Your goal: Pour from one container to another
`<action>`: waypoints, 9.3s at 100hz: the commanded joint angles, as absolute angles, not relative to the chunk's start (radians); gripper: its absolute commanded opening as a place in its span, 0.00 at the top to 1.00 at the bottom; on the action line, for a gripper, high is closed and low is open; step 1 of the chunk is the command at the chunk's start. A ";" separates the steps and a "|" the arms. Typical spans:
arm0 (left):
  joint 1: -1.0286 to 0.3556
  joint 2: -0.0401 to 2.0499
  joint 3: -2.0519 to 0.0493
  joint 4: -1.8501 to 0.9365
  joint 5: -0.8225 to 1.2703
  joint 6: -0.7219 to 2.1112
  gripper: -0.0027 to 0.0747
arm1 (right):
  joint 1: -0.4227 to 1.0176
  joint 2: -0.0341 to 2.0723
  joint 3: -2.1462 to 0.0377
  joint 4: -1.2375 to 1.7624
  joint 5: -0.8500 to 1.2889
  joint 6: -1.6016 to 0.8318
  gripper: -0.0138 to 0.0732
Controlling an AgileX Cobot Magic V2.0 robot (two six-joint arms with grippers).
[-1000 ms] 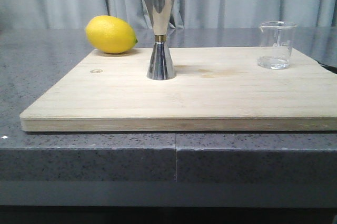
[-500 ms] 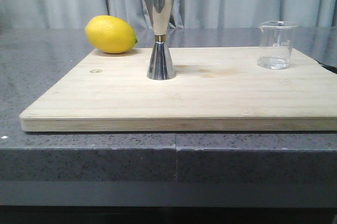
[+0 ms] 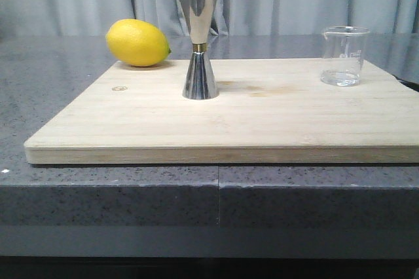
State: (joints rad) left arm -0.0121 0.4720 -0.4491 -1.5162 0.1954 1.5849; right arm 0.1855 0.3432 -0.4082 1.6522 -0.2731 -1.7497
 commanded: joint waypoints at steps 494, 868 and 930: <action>-0.100 -0.029 0.027 0.131 -0.077 -0.109 0.99 | 0.184 0.346 -0.424 1.668 -0.256 -1.762 0.92; -0.100 -0.029 0.027 0.131 -0.077 -0.109 0.99 | 0.026 -0.030 0.035 0.036 -0.008 -0.034 0.92; -0.100 -0.029 0.027 0.131 -0.077 -0.109 0.99 | 0.026 -0.030 0.035 0.036 -0.008 -0.034 0.92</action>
